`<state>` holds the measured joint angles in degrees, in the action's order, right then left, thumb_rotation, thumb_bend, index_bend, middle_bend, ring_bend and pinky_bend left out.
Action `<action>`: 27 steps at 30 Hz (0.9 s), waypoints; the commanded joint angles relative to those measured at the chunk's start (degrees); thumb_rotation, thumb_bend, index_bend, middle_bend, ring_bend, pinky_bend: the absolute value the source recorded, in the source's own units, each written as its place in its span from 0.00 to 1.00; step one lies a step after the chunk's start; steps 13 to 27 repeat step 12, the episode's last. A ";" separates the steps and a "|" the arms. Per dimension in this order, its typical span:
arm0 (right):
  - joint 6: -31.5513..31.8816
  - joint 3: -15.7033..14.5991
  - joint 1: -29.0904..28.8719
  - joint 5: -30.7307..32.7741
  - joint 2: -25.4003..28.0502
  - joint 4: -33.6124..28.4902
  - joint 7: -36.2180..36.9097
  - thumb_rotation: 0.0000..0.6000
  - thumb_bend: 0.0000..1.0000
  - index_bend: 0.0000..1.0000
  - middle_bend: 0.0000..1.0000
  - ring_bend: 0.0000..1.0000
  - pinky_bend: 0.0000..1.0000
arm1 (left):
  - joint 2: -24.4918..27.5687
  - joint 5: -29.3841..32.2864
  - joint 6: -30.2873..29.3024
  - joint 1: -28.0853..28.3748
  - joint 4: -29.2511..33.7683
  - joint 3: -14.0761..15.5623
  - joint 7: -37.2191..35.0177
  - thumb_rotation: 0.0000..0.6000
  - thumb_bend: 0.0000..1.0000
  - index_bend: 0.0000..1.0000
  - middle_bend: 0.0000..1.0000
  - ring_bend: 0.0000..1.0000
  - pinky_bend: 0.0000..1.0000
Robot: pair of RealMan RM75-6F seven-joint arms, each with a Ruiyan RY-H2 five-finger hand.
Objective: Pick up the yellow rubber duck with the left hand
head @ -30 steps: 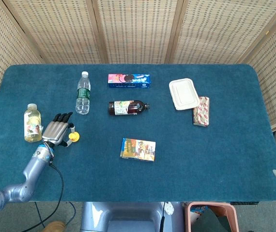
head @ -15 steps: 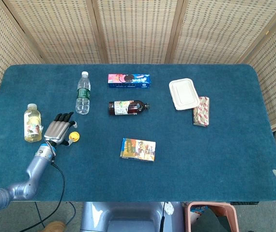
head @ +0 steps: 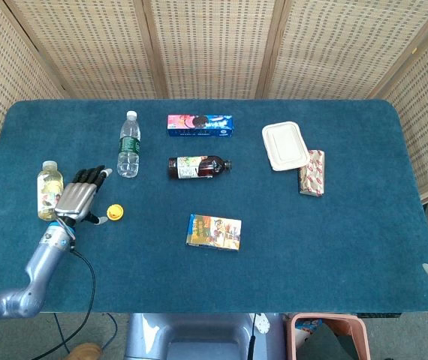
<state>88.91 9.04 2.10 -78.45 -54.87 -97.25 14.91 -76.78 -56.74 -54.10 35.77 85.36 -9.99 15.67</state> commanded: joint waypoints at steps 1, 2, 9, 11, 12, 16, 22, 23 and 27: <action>0.19 -0.06 0.14 -0.20 0.15 0.02 0.33 1.00 0.00 0.00 0.00 0.00 0.00 | 8.89 -6.61 -10.84 -7.75 9.62 0.49 -5.70 1.00 0.00 0.00 0.00 0.00 0.00; 0.26 -0.10 0.19 -0.30 0.18 0.06 0.36 1.00 0.00 0.00 0.00 0.00 0.00 | 10.54 -8.17 -13.76 -9.64 11.25 1.11 -6.10 1.00 0.00 0.00 0.00 0.00 0.00; 0.82 -0.54 0.28 -1.64 0.09 0.04 0.01 1.00 0.00 0.00 0.00 0.00 0.00 | 16.90 -20.72 -29.74 -21.93 17.65 8.55 -9.86 1.00 0.00 0.00 0.00 0.00 0.00; 0.81 -0.61 0.24 -1.77 0.03 0.08 -0.17 1.00 0.00 0.00 0.00 0.00 0.00 | 17.30 -22.61 -31.72 -23.70 17.74 9.94 -9.75 1.00 0.00 0.00 0.00 0.00 0.00; 0.76 -0.66 0.23 -1.77 -0.02 0.13 -0.28 1.00 0.00 0.00 0.00 0.00 0.00 | 17.23 -23.82 -33.15 -24.76 17.48 10.57 -9.68 1.00 0.00 0.00 0.00 0.00 0.00; 0.76 -0.66 0.23 -1.77 -0.02 0.13 -0.28 1.00 0.00 0.00 0.00 0.00 0.00 | 17.23 -23.82 -33.15 -24.76 17.48 10.57 -9.68 1.00 0.00 0.00 0.00 0.00 0.00; 0.76 -0.66 0.23 -1.77 -0.02 0.13 -0.28 1.00 0.00 0.00 0.00 0.00 0.00 | 17.23 -23.82 -33.15 -24.76 17.48 10.57 -9.68 1.00 0.00 0.00 0.00 0.00 0.00; 0.76 -0.66 0.23 -1.77 -0.02 0.13 -0.28 1.00 0.00 0.00 0.00 0.00 0.00 | 17.23 -23.82 -33.15 -24.76 17.48 10.57 -9.68 1.00 0.00 0.00 0.00 0.00 0.00; 0.76 -0.66 0.23 -1.77 -0.02 0.13 -0.28 1.00 0.00 0.00 0.00 0.00 0.00 | 17.23 -23.82 -33.15 -24.76 17.48 10.57 -9.68 1.00 0.00 0.00 0.00 0.00 0.00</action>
